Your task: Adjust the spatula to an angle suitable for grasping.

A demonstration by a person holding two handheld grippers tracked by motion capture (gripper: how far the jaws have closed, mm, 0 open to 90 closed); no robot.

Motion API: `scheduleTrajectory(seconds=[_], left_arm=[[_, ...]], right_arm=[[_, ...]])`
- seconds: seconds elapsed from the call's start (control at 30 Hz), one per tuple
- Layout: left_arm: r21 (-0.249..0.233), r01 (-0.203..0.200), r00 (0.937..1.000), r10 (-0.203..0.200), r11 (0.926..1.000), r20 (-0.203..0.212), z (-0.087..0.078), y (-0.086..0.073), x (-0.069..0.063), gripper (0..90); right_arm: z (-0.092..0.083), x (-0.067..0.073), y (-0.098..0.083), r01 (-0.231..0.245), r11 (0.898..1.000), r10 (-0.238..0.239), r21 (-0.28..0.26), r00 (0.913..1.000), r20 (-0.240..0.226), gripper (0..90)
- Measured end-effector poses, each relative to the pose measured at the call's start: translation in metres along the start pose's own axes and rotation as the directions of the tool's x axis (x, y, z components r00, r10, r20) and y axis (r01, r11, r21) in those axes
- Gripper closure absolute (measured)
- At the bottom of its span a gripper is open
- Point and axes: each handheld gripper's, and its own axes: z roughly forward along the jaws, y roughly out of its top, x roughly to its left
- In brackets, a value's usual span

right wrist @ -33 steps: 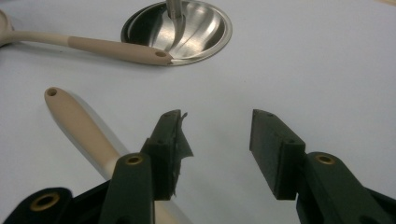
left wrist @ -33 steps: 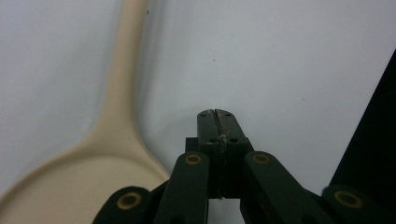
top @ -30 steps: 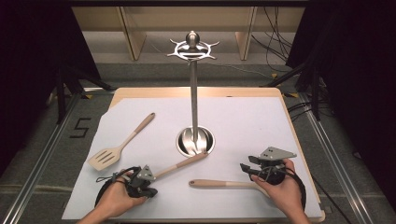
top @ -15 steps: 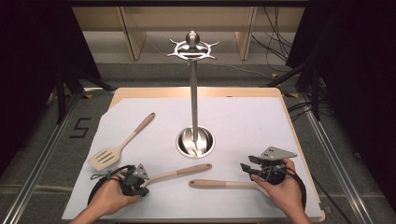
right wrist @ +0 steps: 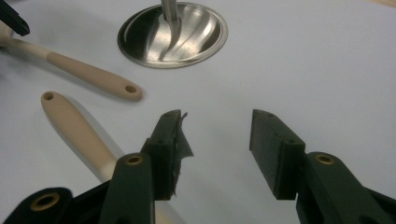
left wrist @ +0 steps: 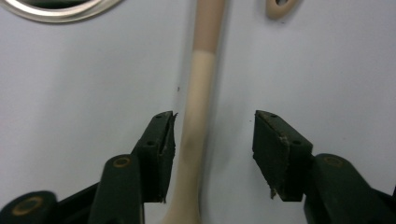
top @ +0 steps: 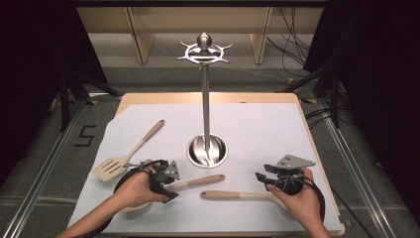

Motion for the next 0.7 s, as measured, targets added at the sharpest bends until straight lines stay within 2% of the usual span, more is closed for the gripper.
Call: scheduleTrajectory(seconds=[0.03,0.07,0.1,0.13,0.2,0.27,0.33,0.4,0.43,0.47,0.57,0.7], left_arm=[[0.009,0.011,0.9999,-0.011,0.9999,0.004,0.003,0.002,0.001,45.4],[0.026,0.005,1.0000,-0.005,0.9996,0.009,0.004,0.004,0.002,44.3],[0.055,-0.025,0.9997,0.025,0.9982,0.008,0.005,0.006,0.004,44.1],[0.066,-0.032,0.9994,0.031,0.9973,0.017,0.007,0.008,0.005,44.0],[0.068,-0.030,0.9994,0.029,0.9973,0.021,0.010,0.010,0.007,45.2],[0.090,-0.045,0.9986,0.042,0.9949,0.031,0.012,0.012,0.008,47.5],[0.102,-0.044,0.9982,0.040,0.9938,0.045,0.014,0.013,0.009,49.7],[0.115,-0.033,0.9983,0.027,0.9928,0.052,0.016,0.014,0.009,50.1],[0.124,-0.041,0.9982,0.035,0.9915,0.049,0.016,0.014,0.009,50.8],[0.127,-0.042,0.9982,0.036,0.9910,0.048,0.017,0.015,0.009,51.7],[0.138,-0.056,0.9971,0.049,0.9888,0.059,0.018,0.017,0.010,52.6],[0.146,-0.056,0.9970,0.048,0.9876,0.061,0.020,0.018,0.009,53.1]], right_arm=[[0.000,0.000,0.000,-0.002,1.000,0.002,0.004,1.0000,-0.005,54.7],[0.001,0.000,0.000,-0.008,1.000,0.008,0.004,0.9999,-0.008,54.8],[0.000,0.000,0.000,0.002,1.000,-0.002,0.003,1.0000,-0.004,54.7],[0.001,0.000,0.000,0.001,1.000,-0.001,0.001,1.0000,-0.004,54.7],[0.001,0.000,0.000,0.002,1.000,-0.002,0.002,1.0000,-0.006,54.7],[0.001,0.000,0.000,0.002,1.000,-0.002,0.005,1.0000,-0.007,54.8],[0.000,0.000,0.000,0.001,1.000,-0.001,0.002,1.0000,-0.005,54.7],[0.000,0.002,0.000,-0.029,0.999,0.030,0.015,0.9995,-0.011,54.7],[0.000,0.000,0.000,-0.003,1.000,0.003,0.005,1.0000,-0.003,54.7],[0.001,-0.001,0.000,0.002,1.000,-0.002,0.002,1.0000,-0.004,54.7],[0.001,0.000,0.000,0.001,1.000,-0.001,0.005,1.0000,-0.007,54.7],[0.001,0.000,0.000,0.000,1.000,0.000,0.004,1.0000,-0.005,54.8]])
